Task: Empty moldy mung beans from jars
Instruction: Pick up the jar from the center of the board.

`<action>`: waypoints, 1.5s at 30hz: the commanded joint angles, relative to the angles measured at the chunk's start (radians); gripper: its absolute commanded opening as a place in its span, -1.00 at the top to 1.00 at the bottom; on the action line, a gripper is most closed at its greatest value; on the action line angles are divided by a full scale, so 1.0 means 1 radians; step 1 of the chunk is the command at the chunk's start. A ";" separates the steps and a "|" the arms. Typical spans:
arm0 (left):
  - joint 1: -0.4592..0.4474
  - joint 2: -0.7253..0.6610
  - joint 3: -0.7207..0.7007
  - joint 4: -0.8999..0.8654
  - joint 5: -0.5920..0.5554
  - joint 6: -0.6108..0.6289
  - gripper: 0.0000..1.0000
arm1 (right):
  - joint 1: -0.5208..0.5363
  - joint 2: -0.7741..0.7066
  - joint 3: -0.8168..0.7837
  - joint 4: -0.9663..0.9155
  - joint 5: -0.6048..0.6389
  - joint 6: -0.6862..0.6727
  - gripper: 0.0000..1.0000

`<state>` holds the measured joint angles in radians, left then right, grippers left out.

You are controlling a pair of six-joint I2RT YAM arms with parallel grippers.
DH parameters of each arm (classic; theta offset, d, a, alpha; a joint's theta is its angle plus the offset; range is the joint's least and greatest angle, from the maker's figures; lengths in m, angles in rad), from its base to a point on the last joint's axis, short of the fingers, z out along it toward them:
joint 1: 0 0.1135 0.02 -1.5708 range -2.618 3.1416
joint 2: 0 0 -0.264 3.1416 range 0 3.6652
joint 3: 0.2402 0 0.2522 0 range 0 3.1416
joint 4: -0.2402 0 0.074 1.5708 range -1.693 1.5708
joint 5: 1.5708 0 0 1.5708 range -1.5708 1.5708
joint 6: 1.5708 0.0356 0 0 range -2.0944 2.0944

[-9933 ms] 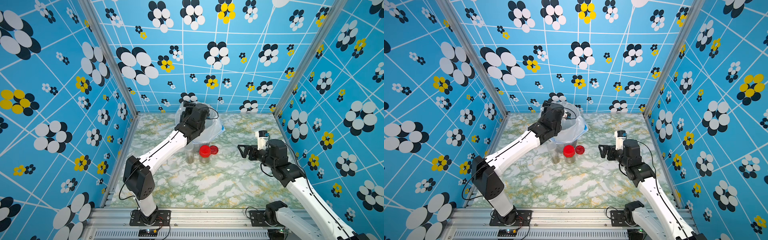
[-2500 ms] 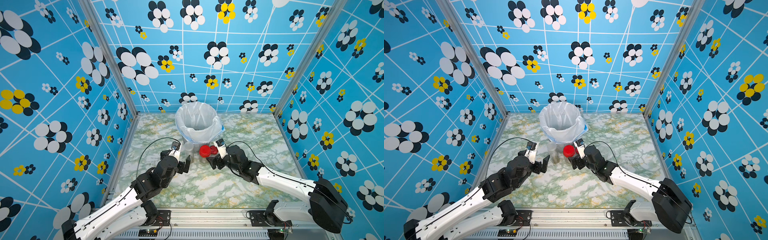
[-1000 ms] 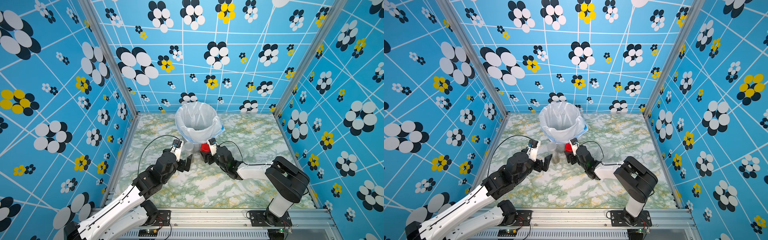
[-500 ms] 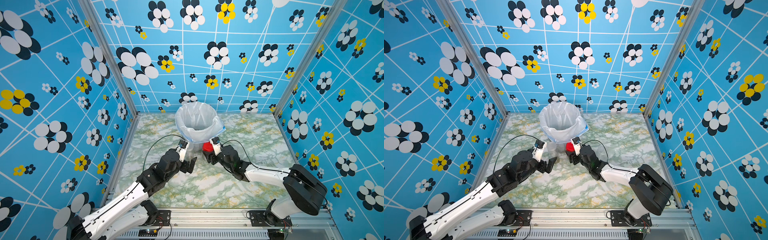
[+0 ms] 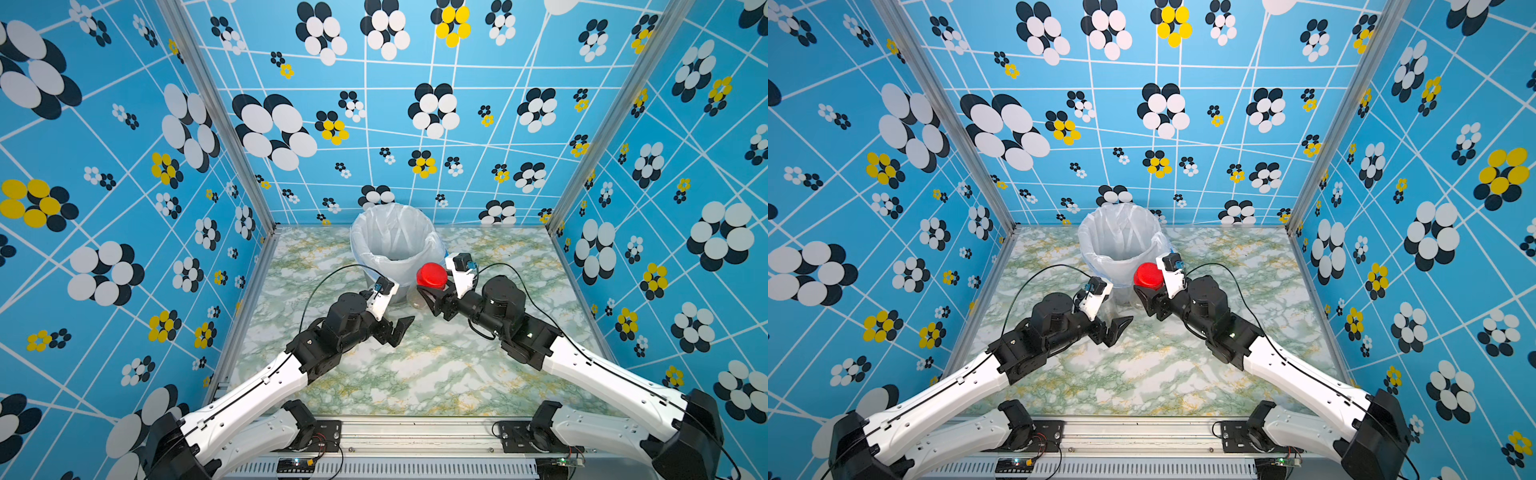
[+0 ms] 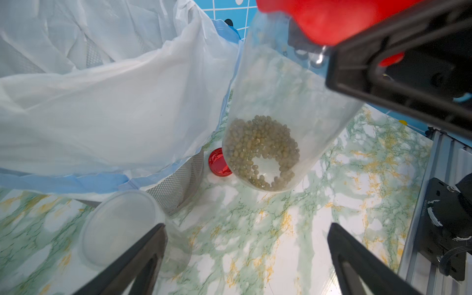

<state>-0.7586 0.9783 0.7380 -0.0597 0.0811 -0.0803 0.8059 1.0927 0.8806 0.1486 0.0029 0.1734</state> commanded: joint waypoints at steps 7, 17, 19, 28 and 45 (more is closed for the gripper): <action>-0.006 0.116 0.125 0.193 0.131 0.101 -0.99 | 0.009 -0.007 0.154 -0.148 -0.145 0.057 -0.23; -0.002 0.210 0.177 0.278 0.183 0.126 -0.91 | 0.007 -0.035 0.140 -0.099 -0.175 0.127 -0.22; 0.002 0.222 0.185 0.281 0.181 0.130 -0.77 | 0.007 -0.038 0.130 -0.085 -0.173 0.144 -0.21; 0.032 0.248 0.197 0.311 0.212 0.086 -0.71 | 0.007 -0.039 0.112 -0.037 -0.165 0.157 -0.18; 0.106 0.253 0.173 0.411 0.249 -0.035 -0.27 | -0.007 -0.059 0.098 -0.027 -0.138 0.193 -0.46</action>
<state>-0.7204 1.2346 0.9108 0.2779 0.3885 -0.0242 0.7979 1.0744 0.9863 0.1116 -0.0910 0.3313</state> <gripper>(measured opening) 0.744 0.742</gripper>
